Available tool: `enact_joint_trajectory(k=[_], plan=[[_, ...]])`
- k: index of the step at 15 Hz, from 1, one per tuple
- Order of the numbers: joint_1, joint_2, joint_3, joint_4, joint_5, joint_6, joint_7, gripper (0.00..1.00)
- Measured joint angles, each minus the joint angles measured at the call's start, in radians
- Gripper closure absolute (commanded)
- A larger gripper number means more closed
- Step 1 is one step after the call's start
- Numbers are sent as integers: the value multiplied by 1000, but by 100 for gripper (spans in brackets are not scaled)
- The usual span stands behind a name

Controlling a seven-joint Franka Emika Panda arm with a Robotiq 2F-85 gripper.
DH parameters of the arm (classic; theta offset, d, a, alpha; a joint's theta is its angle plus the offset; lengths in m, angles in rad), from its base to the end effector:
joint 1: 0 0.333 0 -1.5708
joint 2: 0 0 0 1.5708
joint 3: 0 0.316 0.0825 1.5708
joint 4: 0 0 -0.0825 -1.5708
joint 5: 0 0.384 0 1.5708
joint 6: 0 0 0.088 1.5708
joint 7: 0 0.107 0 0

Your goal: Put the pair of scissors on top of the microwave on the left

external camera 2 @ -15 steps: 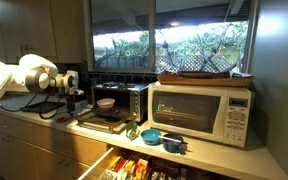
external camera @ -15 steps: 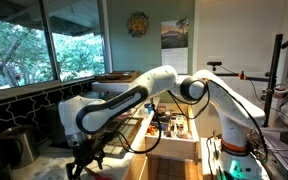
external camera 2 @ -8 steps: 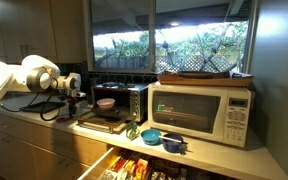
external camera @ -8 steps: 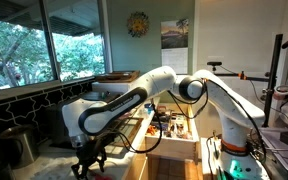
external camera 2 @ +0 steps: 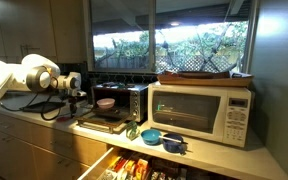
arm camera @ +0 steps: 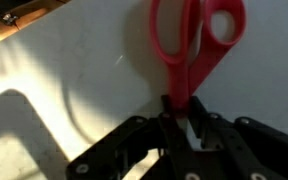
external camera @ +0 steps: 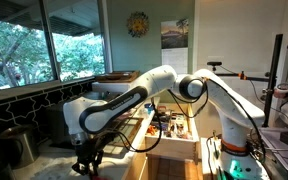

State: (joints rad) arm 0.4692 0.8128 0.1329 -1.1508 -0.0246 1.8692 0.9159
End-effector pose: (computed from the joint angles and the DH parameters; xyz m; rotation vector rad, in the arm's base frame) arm 0.6350 0.3995 0.3080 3.0845 -0.5333 -0.1808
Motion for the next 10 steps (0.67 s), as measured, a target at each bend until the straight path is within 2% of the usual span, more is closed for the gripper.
enact_joint_trajectory(k=[5,10], plan=[[-13,-18,0,-28,-1,47,0,94],[9,-100,5,-24,-14,165,-1,94]])
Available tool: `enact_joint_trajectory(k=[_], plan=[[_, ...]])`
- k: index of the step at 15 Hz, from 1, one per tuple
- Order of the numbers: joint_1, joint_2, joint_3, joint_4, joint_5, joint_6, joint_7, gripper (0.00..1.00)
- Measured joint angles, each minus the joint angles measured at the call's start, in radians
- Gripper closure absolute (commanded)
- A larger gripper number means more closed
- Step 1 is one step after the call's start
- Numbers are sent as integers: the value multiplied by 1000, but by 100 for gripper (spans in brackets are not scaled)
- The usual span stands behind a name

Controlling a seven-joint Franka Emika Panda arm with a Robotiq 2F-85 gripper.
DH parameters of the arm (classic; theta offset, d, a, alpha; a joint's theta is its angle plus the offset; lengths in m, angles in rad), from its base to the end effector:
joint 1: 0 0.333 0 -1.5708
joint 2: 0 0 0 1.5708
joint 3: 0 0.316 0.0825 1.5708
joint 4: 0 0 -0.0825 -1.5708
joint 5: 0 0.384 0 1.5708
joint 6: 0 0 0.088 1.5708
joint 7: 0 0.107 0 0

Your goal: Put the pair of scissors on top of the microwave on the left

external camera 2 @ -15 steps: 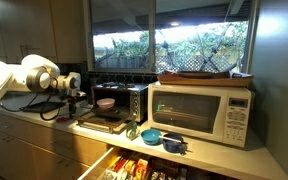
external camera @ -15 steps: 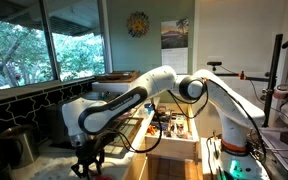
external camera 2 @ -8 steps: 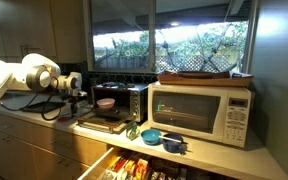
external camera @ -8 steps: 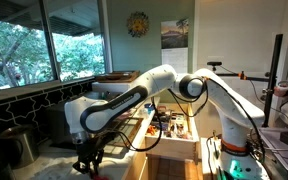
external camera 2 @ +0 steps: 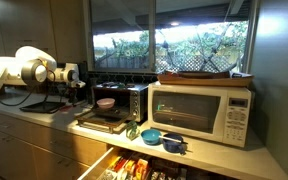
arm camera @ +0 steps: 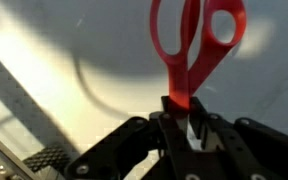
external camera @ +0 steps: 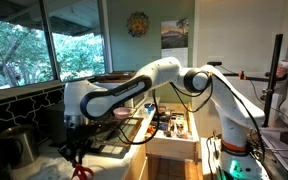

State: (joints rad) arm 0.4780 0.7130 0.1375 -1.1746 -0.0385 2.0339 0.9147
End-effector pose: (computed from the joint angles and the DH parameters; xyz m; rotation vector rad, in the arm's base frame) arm 0.6404 0.4132 0.3870 -2.9576 0.4843 -0.1116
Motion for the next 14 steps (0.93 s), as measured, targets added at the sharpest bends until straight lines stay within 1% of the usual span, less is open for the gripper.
enact_joint_trajectory(k=[3,4,5,8,10,14], plan=[[19,-70,0,17,-15,34,10,94],[20,-91,-1,25,-16,33,12,78],[19,-106,-2,27,-16,31,12,94],[19,-107,-3,25,-16,37,26,94],[13,-105,-3,35,18,64,95,94],[-16,-110,-6,104,81,71,218,94]])
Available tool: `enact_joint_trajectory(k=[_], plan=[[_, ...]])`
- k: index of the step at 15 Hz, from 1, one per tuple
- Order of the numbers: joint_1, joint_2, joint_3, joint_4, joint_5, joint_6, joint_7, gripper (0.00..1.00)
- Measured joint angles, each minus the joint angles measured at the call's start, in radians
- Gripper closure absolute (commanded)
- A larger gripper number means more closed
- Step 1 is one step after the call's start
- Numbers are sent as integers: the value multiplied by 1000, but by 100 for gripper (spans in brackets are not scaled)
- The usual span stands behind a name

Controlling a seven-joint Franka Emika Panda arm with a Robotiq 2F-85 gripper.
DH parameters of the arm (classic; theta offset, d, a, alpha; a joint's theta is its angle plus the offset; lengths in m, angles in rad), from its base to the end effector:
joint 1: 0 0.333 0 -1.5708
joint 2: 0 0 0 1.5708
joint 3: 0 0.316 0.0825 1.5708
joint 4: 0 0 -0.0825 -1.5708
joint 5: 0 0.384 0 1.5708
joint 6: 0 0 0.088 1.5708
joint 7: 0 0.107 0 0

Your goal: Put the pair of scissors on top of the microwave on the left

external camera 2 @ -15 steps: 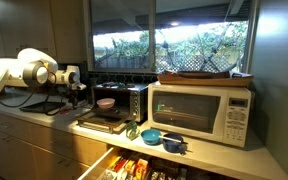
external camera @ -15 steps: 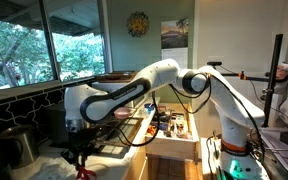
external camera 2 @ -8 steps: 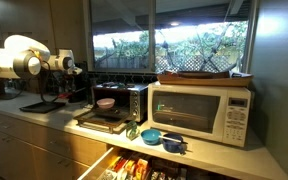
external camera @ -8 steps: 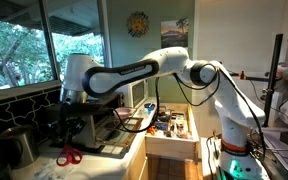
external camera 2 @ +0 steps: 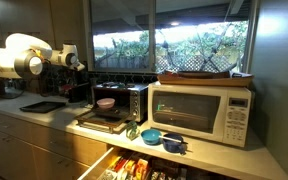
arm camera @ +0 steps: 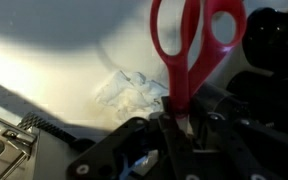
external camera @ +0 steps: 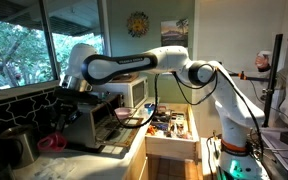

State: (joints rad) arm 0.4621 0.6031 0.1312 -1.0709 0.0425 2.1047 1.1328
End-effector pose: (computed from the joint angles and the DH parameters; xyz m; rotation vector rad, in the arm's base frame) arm 0.6478 0.4004 0.5312 -2.6079 0.7959 -0.2778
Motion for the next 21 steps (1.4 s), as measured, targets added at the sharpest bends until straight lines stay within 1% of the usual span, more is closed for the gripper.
enact_joint_trajectory(k=[5,8,9,11,12,14,15,18,21], plan=[[-44,-10,-40,92,13,19,173,94],[-66,-20,-80,114,12,55,283,94],[-73,-25,-97,114,12,67,321,78],[-83,-28,-125,114,11,86,384,78],[-87,-28,-131,113,11,90,395,94],[-87,-28,-133,112,11,92,401,94],[-84,-26,-139,114,7,92,425,94],[-78,-10,-190,134,-17,126,561,94],[-92,5,-254,158,-28,152,671,94]])
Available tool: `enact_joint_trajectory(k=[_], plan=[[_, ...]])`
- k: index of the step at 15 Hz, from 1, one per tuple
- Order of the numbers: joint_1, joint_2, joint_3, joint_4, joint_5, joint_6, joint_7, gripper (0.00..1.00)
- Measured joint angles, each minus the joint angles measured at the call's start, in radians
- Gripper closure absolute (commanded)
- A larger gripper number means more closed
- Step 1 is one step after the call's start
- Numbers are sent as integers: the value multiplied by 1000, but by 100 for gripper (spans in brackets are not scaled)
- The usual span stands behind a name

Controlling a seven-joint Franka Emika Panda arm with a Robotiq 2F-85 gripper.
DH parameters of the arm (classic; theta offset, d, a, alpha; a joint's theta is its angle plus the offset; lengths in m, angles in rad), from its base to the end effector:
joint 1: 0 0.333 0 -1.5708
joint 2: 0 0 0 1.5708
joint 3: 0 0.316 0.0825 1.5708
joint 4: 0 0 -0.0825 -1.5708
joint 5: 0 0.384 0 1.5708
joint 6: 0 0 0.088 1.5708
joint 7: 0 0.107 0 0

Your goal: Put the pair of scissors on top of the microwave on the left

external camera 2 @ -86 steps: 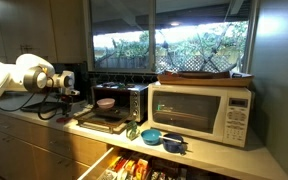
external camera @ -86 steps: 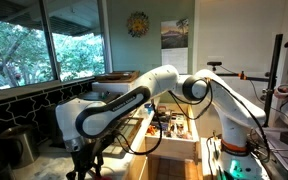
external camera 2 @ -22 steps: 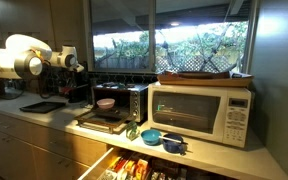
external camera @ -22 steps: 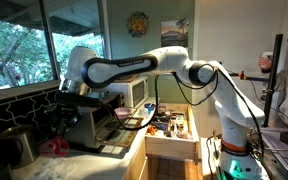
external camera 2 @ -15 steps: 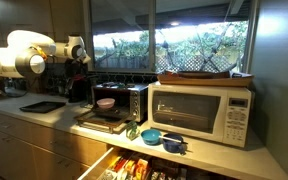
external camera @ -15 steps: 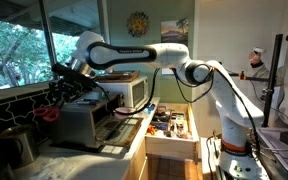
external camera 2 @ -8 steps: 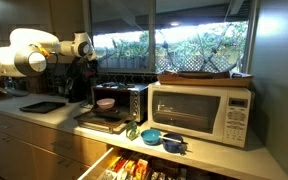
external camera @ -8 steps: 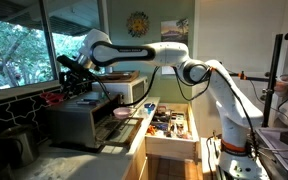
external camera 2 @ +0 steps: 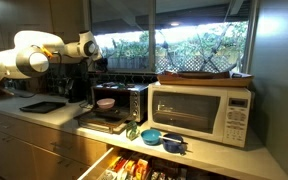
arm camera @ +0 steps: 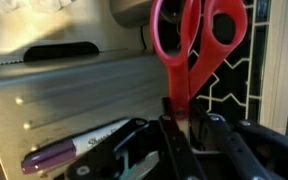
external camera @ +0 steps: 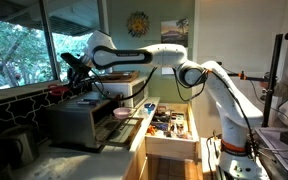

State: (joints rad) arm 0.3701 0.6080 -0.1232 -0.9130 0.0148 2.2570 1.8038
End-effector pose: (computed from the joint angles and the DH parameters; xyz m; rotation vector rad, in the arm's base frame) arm 0.7306 0.2232 0.6285 -1.8016 1.6999 -0.5478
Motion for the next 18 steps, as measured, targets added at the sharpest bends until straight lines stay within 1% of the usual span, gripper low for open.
enact_joint_trajectory(k=[2,5,7,9,11,13,16,17,18], plan=[[-4,9,-53,9,-35,31,60,94],[-2,38,-130,11,-140,121,64,94],[-2,63,-173,11,-187,152,65,94],[-4,88,-197,11,-202,153,64,94],[-3,108,-205,11,-202,146,64,94],[2,121,-213,11,-202,111,81,94],[12,124,-230,15,-202,25,125,94],[16,124,-240,23,-203,-11,143,53],[21,124,-252,31,-205,-47,162,53]])
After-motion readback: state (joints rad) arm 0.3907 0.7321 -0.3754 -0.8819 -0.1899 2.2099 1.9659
